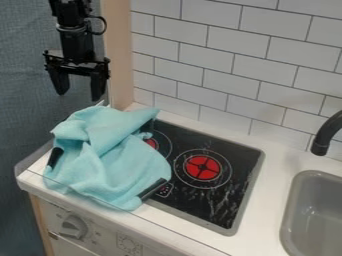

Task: Unfold the cloth from left to right

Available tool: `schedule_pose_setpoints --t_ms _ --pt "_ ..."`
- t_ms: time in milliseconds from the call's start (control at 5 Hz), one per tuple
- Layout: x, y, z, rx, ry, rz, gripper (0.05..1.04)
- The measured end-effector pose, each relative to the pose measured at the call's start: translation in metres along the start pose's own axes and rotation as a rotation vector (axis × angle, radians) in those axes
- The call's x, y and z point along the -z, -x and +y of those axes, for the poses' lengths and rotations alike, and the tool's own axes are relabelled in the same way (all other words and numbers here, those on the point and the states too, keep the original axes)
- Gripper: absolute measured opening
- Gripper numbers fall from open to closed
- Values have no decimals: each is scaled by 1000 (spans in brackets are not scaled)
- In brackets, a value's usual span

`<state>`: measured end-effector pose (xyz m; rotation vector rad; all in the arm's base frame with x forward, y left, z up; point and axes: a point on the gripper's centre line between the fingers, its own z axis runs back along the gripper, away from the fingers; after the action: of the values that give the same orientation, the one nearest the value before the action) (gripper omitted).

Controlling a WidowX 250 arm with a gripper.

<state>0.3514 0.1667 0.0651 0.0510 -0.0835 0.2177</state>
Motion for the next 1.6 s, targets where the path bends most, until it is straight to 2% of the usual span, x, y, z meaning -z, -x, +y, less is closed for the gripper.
schedule_pose_setpoints --t_ms 200,400,600,800,1000,1200,1600 --pt "16 8 -3 -2 11 49 999" --pt "29 20 -20 31 -2 94 999" --pt "33 21 -55 116 -3 104 999" --pt "43 32 -76 191 7 122 999" --pt "50 41 -99 277 14 128 999" --pt "54 40 -104 291 -8 106 999" --pt "82 47 -114 307 -46 111 999"
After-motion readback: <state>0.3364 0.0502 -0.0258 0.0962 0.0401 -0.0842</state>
